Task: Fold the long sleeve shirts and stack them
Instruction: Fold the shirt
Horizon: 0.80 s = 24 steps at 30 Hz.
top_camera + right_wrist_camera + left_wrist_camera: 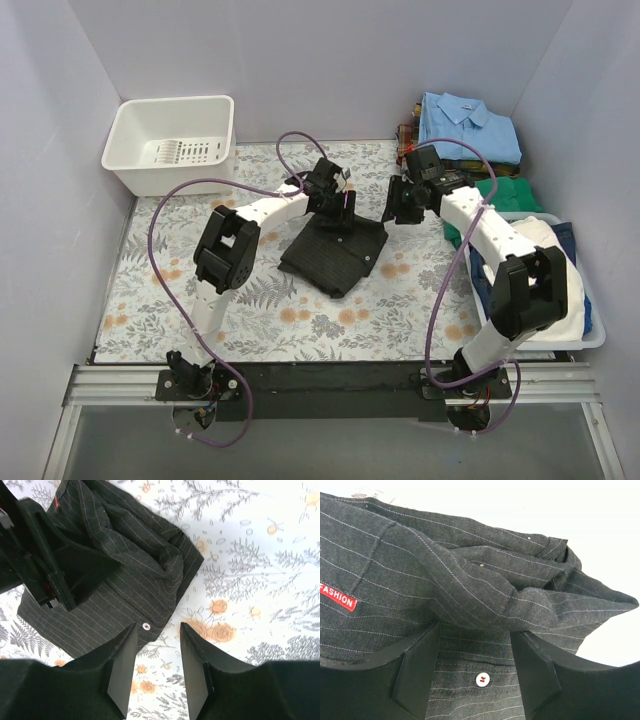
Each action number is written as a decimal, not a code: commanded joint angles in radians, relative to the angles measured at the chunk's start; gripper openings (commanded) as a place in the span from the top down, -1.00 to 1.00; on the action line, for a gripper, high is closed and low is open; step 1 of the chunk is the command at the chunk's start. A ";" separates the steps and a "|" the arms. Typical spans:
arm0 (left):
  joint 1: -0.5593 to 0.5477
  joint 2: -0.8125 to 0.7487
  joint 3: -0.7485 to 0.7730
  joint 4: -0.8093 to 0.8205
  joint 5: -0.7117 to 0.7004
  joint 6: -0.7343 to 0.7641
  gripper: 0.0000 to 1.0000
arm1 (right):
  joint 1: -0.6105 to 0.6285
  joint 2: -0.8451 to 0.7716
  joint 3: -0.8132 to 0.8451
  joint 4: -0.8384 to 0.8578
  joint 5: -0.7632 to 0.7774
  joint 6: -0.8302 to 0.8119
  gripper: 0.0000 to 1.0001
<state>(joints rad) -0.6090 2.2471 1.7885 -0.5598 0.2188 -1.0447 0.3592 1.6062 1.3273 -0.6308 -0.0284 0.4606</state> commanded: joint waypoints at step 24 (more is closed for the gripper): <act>-0.063 -0.390 -0.417 -0.107 0.059 -0.032 -0.12 | 0.050 0.554 0.478 -0.076 -0.285 -0.234 0.57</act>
<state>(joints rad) -0.6479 1.8454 1.4204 -0.6361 0.2409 -1.0874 0.4175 2.1357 1.7889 -0.7067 -0.3031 0.2291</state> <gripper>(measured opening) 0.565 0.232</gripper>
